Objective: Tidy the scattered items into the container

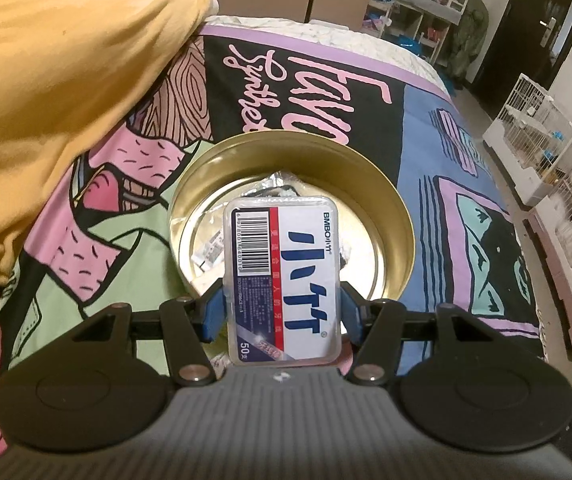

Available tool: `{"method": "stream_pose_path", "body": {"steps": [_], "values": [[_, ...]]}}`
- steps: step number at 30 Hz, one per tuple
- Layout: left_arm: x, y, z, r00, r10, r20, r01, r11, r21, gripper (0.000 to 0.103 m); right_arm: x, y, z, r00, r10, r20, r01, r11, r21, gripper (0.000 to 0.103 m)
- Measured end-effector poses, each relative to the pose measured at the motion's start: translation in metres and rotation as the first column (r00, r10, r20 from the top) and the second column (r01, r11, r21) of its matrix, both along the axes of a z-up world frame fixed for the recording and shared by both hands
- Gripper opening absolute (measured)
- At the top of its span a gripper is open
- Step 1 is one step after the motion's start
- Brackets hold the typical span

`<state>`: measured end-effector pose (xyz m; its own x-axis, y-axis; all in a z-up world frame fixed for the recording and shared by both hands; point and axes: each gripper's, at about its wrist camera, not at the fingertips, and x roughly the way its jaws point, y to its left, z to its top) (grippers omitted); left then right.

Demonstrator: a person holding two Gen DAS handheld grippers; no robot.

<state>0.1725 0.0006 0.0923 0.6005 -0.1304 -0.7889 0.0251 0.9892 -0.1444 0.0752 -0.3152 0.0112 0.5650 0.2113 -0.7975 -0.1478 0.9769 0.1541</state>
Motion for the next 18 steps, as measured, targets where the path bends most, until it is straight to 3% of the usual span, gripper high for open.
{"method": "stream_pose_path", "body": {"steps": [9,12,13,14,18], "values": [[0.036,-0.015,-0.005,1.000,0.004,-0.009,-0.004,0.999,0.038,0.061,0.001,0.000,-0.001,1.000,-0.002,-0.001,0.002,1.000,0.000,0.103],[0.048,-0.014,-0.008,1.000,0.002,0.001,-0.002,1.000,0.016,0.077,0.001,0.000,-0.001,1.000,-0.002,-0.001,0.002,1.000,-0.004,0.103],[0.050,-0.012,-0.007,1.000,0.010,0.022,-0.010,1.000,0.023,0.093,0.002,0.000,-0.001,1.000,-0.001,-0.002,0.001,1.000,-0.007,0.103],[0.051,-0.010,-0.005,0.999,0.024,0.039,-0.026,0.999,0.033,0.103,0.002,0.000,-0.002,1.000,-0.001,-0.003,0.001,1.000,-0.010,0.103],[0.042,0.011,0.002,0.996,0.059,0.063,-0.057,0.998,-0.023,0.103,0.001,0.003,-0.002,1.000,0.001,-0.005,-0.001,1.000,-0.024,0.103]]}}
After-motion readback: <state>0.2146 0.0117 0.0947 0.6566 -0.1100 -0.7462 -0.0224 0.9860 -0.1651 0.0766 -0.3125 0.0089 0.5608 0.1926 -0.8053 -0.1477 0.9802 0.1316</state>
